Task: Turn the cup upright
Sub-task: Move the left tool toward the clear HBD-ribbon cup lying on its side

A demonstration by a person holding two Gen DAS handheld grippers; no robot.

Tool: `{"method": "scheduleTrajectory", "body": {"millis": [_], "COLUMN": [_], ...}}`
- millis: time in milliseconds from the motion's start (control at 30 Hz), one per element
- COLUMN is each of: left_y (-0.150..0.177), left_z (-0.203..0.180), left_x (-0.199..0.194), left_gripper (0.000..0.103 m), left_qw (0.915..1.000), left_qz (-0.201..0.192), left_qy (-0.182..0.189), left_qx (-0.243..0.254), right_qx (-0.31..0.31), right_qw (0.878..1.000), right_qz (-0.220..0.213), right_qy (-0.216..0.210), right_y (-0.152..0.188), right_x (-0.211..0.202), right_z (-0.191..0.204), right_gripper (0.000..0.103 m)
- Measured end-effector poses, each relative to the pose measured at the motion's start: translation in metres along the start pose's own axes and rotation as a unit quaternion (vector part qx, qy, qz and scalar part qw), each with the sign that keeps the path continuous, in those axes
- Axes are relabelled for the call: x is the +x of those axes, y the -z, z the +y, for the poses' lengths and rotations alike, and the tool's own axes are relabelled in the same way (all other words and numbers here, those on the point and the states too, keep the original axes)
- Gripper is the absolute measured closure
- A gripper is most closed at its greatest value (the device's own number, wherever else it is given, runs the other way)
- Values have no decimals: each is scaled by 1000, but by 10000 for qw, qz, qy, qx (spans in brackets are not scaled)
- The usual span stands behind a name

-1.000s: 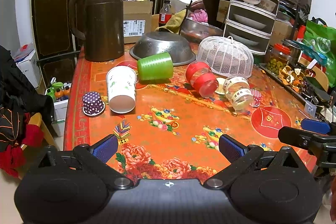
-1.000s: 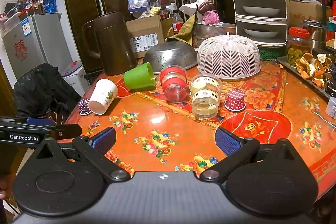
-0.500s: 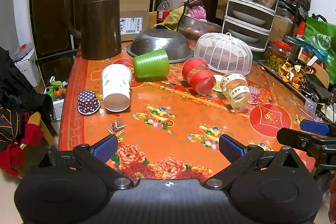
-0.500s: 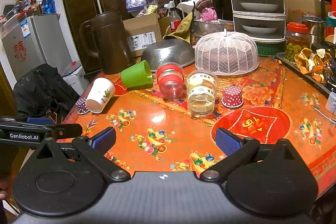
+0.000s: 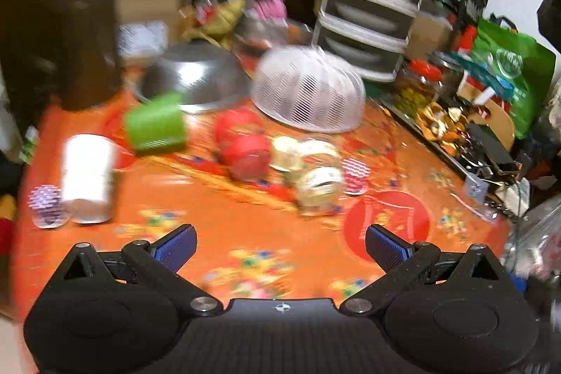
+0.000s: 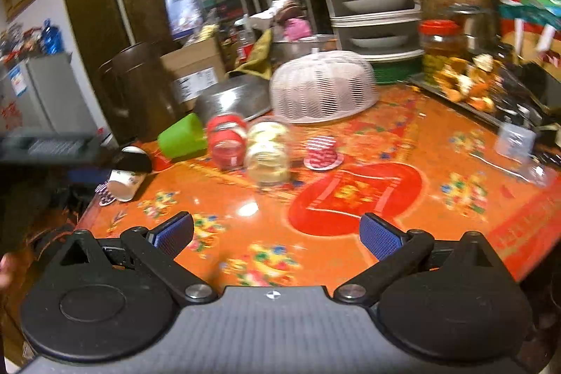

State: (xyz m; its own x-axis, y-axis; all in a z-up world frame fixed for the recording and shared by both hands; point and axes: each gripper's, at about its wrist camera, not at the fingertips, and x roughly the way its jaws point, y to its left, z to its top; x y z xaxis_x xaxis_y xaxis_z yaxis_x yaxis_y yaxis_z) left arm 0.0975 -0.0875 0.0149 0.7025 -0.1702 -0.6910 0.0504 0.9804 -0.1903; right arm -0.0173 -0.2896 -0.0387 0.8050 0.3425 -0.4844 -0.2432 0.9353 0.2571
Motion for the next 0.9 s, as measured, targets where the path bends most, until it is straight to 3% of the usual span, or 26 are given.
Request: {"method": "scheduleTrajectory", "body": {"millis": [200, 267, 433, 633, 700, 733, 900], "left_y": [-38, -42, -49, -49, -47, -45, -37], "left_z": [-39, -43, -58, -61, -62, -61, -61], "left_x": [82, 102, 134, 156, 161, 161, 138], "left_gripper": [5, 10, 10, 20, 32, 44, 45], "left_qw": [9984, 9975, 9952, 9913, 9900, 9898, 9919], "left_qz": [507, 640, 822, 1076, 1145, 1165, 1018], "left_qy": [-219, -173, -519, -749, -823, -818, -756], "left_qx": [-78, -224, -142, -123, -97, -87, 37], "right_qx": [277, 403, 609, 828, 868, 874, 892], "right_qw": [9995, 9990, 9980, 9965, 9962, 9961, 9960], "right_qz": [43, 48, 50, 43, 53, 60, 32], "right_qy": [148, 162, 183, 139, 106, 87, 19], "right_y": [8, 11, 17, 24, 25, 26, 27], "right_x": [-12, -15, -21, -23, -23, -23, -24], "right_z": [-33, -44, -68, -86, -88, -88, -86], "right_gripper": [1, 1, 1, 1, 1, 1, 1]}}
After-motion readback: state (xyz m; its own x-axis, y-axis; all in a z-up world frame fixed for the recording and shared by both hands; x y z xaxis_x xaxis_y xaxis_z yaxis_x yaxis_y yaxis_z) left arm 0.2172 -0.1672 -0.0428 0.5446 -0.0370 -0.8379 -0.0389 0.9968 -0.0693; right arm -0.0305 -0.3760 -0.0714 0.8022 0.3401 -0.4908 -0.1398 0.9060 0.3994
